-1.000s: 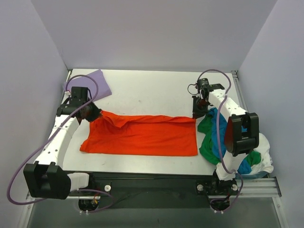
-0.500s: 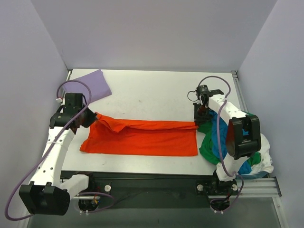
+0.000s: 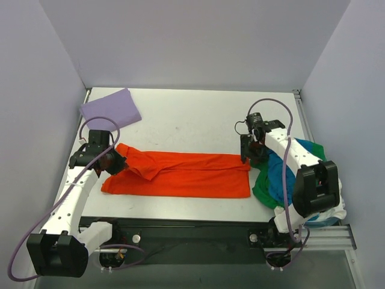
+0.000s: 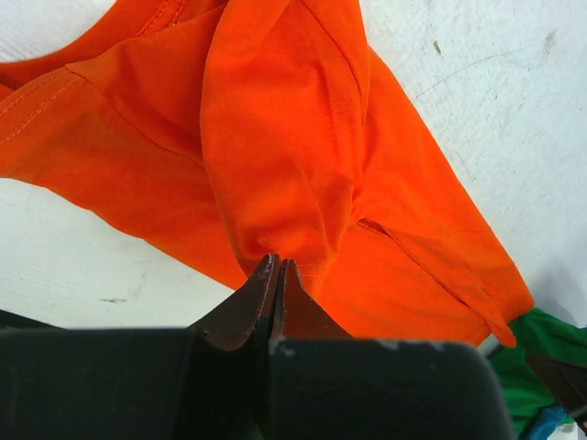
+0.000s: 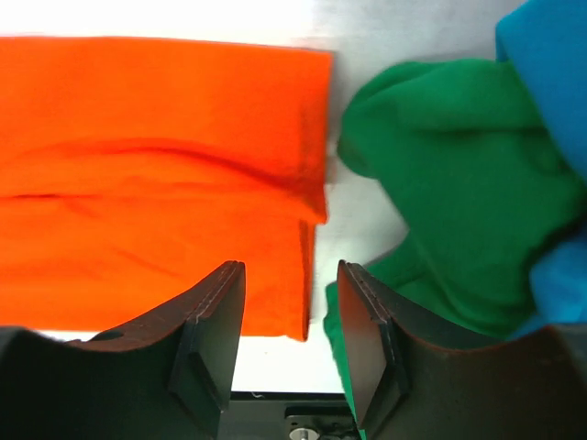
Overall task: Fold and stack the t-shirts
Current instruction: Fold the other side of the tshirt into a rectangle
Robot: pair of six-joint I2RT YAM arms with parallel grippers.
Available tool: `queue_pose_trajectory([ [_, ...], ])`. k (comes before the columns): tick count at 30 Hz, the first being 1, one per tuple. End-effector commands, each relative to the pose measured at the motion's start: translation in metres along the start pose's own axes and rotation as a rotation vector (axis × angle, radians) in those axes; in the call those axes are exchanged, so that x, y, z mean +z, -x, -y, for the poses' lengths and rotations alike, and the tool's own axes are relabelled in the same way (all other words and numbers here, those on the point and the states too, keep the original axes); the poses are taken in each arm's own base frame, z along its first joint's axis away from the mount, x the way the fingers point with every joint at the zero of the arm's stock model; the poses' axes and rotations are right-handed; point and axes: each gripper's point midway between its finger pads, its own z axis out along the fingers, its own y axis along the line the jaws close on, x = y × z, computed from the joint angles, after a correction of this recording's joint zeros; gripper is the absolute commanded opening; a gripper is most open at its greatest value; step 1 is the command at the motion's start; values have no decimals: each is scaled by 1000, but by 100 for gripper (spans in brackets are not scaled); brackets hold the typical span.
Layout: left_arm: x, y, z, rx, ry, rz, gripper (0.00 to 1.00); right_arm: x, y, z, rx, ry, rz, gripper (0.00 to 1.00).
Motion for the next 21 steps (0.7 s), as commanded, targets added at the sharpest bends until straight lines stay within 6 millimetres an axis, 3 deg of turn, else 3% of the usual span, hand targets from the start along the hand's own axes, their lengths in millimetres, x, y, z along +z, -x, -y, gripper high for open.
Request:
queue_pose_trajectory([
  [1,-8,0,4,-16,-39,7,0,-24,-3,-5,-19,4,52,45],
  [5,-4,-2,-2,-22,-25,2,0,-20,12,-21,-34,47,61,45],
  [11,4,-3,1,-11,-44,-32,0,16,20,-28,-44,32,10,40],
  [16,6,0,1,22,-47,-42,0,36,7,-30,-54,25,-45,38],
  [21,6,-1,-1,48,-56,-53,0,35,-9,-31,-41,23,-58,37],
])
